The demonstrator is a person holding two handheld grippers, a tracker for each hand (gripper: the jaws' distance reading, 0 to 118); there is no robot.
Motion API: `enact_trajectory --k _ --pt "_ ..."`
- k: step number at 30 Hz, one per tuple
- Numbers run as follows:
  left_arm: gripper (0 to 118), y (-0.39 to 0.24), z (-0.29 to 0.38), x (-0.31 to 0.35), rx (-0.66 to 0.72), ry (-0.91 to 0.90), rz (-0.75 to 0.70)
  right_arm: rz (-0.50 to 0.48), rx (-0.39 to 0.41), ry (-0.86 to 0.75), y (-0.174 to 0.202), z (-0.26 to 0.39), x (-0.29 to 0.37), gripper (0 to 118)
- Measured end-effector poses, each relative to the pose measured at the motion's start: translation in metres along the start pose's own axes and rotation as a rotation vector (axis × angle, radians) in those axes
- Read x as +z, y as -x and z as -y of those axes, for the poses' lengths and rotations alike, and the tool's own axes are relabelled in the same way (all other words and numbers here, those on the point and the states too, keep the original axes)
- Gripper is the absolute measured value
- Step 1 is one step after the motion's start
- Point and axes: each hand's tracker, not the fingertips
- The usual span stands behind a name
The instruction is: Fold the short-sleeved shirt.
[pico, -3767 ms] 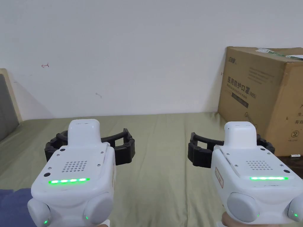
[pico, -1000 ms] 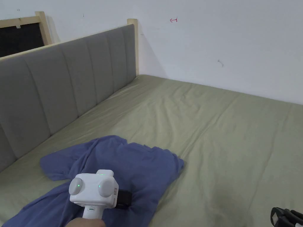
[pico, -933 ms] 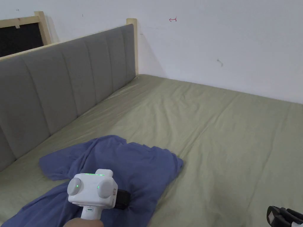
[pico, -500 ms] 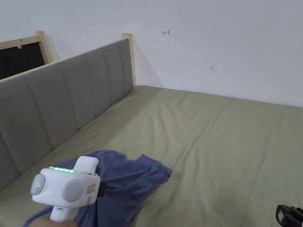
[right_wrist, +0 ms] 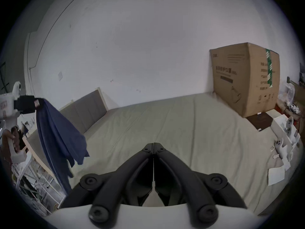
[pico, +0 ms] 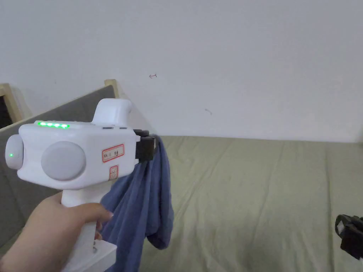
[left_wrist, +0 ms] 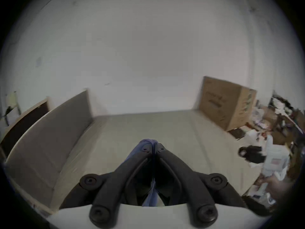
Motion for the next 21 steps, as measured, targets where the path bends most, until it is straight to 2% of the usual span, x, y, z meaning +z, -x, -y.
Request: enact_trajectory --k 5,9,15,18,19,20,21 --pt "0 -0.077 -0.013 -0.033 -0.014 0.053 0.251 0.057 -0.020 -0.049 -0.027 -0.012 0.033 0" --pt "0 -0.136 0.012 -0.091 -0.041 0.208 0.348 0.105 -0.021 -0.065 -0.047 -0.012 0.056 0" --pt "0 -0.198 0.096 -0.184 0.079 0.584 0.442 0.176 -0.060 -0.045 -0.075 0.000 0.072 0" --pt "3 -0.207 0.136 -0.206 0.174 0.701 0.482 0.196 -0.077 -0.029 -0.084 0.009 0.073 0" --pt "20 -0.207 0.145 -0.211 0.213 0.722 0.490 0.201 -0.082 -0.021 -0.086 0.013 0.073 0" --pt "51 -0.206 0.152 -0.213 0.248 0.733 0.483 0.203 -0.086 -0.012 -0.087 0.015 0.072 0" --pt "90 -0.203 0.159 -0.214 0.288 0.754 0.459 0.205 -0.088 0.000 -0.088 0.018 0.071 0"
